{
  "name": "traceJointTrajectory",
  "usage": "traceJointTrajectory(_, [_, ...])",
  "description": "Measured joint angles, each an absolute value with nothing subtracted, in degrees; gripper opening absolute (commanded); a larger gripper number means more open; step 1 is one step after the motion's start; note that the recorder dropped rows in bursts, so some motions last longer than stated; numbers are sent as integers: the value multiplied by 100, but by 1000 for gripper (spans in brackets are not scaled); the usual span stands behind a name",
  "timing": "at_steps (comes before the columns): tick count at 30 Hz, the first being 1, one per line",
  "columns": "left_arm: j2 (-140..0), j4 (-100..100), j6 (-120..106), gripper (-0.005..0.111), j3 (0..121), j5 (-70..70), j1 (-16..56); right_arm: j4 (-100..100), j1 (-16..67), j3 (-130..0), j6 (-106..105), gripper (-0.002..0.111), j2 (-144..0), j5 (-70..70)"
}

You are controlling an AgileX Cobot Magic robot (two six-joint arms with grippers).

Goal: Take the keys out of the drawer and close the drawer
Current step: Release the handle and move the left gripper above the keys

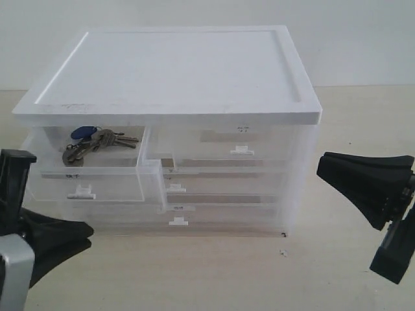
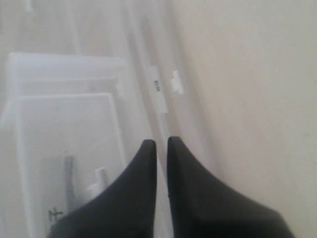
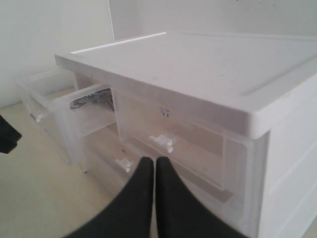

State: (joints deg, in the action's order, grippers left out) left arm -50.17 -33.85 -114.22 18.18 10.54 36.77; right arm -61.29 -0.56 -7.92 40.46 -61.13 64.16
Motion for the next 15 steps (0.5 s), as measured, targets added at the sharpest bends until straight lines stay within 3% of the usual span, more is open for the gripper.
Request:
traceJointTrajectory(3, [-4682,-3412,-11309,9,1796,1152,3677,-6129,-56,-792,4046,0,-6113,6416])
traceJointTrajectory(10, [-3805,-3997,-11289,44,1851,1347,3677,-6129,-56,-792,4046,0,-6113,6391])
traceJointTrajectory(15, [-3193,-6275,-11016,50,2207,877,3677,-6129,-56,-792,4046,0,-6113,6391])
